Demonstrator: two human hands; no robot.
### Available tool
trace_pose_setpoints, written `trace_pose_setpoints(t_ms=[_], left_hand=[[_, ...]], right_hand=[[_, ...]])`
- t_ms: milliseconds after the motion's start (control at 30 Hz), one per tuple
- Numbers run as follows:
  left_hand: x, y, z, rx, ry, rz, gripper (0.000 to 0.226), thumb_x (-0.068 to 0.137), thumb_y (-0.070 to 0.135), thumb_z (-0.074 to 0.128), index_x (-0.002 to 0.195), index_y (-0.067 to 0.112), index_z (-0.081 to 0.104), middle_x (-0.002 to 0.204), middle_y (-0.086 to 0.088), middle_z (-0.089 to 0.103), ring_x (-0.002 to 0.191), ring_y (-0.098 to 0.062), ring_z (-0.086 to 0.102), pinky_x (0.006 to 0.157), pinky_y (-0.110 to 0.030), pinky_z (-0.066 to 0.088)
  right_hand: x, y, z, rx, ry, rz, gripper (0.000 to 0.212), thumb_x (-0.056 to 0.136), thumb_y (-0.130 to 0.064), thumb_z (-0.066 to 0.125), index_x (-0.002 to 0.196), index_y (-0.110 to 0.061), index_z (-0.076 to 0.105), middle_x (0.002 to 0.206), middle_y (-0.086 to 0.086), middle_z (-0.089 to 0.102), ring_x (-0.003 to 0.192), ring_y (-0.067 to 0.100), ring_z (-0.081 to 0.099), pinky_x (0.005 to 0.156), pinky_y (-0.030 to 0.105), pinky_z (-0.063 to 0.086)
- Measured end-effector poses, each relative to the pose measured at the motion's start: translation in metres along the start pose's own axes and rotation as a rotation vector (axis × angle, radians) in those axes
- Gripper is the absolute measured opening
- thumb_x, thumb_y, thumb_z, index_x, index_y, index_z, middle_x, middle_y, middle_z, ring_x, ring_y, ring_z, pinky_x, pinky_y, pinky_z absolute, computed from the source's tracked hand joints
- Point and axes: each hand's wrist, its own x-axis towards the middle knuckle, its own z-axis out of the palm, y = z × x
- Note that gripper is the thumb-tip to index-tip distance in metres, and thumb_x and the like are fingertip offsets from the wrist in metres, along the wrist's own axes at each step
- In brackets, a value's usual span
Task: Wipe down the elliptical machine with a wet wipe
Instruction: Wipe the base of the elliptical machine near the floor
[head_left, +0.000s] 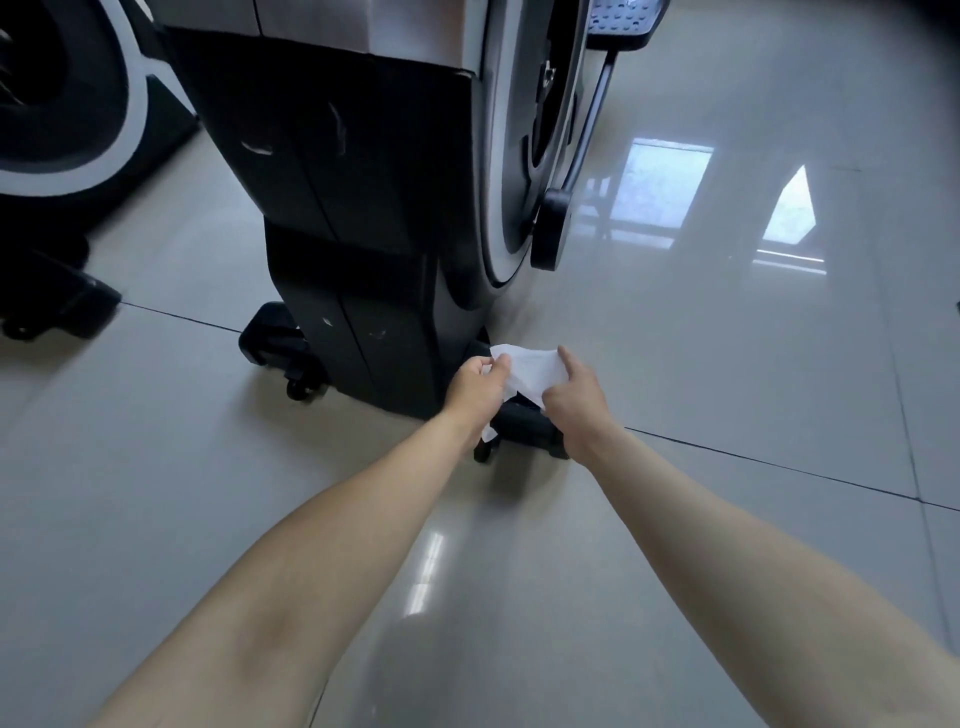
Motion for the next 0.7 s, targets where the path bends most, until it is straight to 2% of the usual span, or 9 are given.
trace_pose_setpoints(t_ms=[100,167,233,300,400,500,600,633,700], left_hand=[[-0.002,0.022,0.0,0.048,-0.044,0.038,0.031,0.102,0.046,0.053,0.104,0.015,0.059,0.082,0.0,0.06,0.073,-0.017,0.054,0.069,-0.032,0.045],[-0.003,0.036,0.003,0.058,-0.054,0.067,0.026,0.099,0.047,0.059,0.106,0.022,0.059,0.095,-0.001,0.064,0.081,-0.017,0.058,0.078,-0.038,0.05],[-0.003,0.045,0.005,0.068,-0.046,0.09,0.018,0.097,0.042,0.063,0.102,0.026,0.057,0.102,-0.002,0.065,0.085,-0.018,0.058,0.083,-0.041,0.052],[-0.003,0.052,0.008,0.048,-0.041,0.101,0.014,0.098,0.034,0.062,0.105,0.024,0.056,0.101,-0.001,0.064,0.081,-0.017,0.056,0.078,-0.037,0.051],[-0.007,0.054,0.012,-0.012,-0.026,0.092,0.015,0.098,0.027,0.061,0.11,0.023,0.054,0.103,-0.003,0.065,0.079,-0.016,0.056,0.076,-0.034,0.048],[-0.013,0.051,0.017,-0.048,-0.044,0.048,0.033,0.092,0.035,0.068,0.116,0.031,0.045,0.121,-0.008,0.063,0.092,-0.023,0.061,0.078,-0.038,0.052],[-0.016,0.051,0.021,-0.017,-0.102,0.061,0.051,0.086,0.035,0.073,0.122,0.039,0.038,0.128,-0.005,0.059,0.104,-0.027,0.066,0.087,-0.045,0.058],[-0.018,0.052,0.023,0.006,-0.109,0.086,0.051,0.086,0.032,0.073,0.122,0.039,0.038,0.127,-0.004,0.059,0.1,-0.025,0.066,0.087,-0.044,0.058],[-0.018,0.052,0.026,0.039,-0.085,0.135,0.042,0.09,0.026,0.07,0.121,0.035,0.042,0.123,-0.002,0.058,0.085,-0.019,0.061,0.078,-0.037,0.056]], right_hand=[[0.0,-0.014,-0.01,-0.018,-0.014,-0.027,0.078,0.09,0.012,0.034,0.161,-0.022,0.026,0.163,-0.006,0.025,0.148,0.017,0.03,0.101,0.021,0.037],[0.001,-0.022,-0.019,-0.028,-0.002,-0.052,0.079,0.09,0.012,0.034,0.161,-0.022,0.025,0.164,-0.004,0.026,0.146,0.019,0.034,0.098,0.022,0.041],[0.004,-0.025,-0.027,-0.011,0.018,-0.038,0.08,0.088,0.013,0.033,0.159,-0.025,0.032,0.16,-0.001,0.034,0.13,0.022,0.05,0.093,0.028,0.05],[0.005,-0.025,-0.033,0.077,0.011,0.009,0.074,0.088,0.012,0.033,0.151,-0.025,0.045,0.147,0.005,0.05,0.105,0.025,0.063,0.077,0.027,0.053],[0.004,-0.026,-0.036,0.27,-0.011,0.072,0.053,0.091,0.01,0.038,0.125,-0.023,0.062,0.123,0.014,0.065,0.082,0.024,0.065,0.06,0.026,0.05],[0.002,-0.027,-0.037,0.359,-0.027,0.09,0.044,0.093,0.011,0.04,0.113,-0.018,0.065,0.105,0.011,0.067,0.081,0.025,0.063,0.06,0.028,0.05],[0.005,-0.027,-0.04,0.37,-0.007,0.08,0.038,0.094,0.006,0.046,0.109,-0.02,0.069,0.111,0.013,0.071,0.085,0.025,0.068,0.064,0.028,0.053],[0.006,-0.027,-0.042,0.367,0.005,0.077,0.039,0.092,0.007,0.046,0.106,-0.021,0.07,0.113,0.011,0.072,0.089,0.024,0.07,0.067,0.029,0.056],[0.008,-0.027,-0.044,0.345,0.03,0.079,0.044,0.089,0.011,0.043,0.102,-0.021,0.071,0.116,0.007,0.071,0.102,0.026,0.071,0.084,0.034,0.06]])
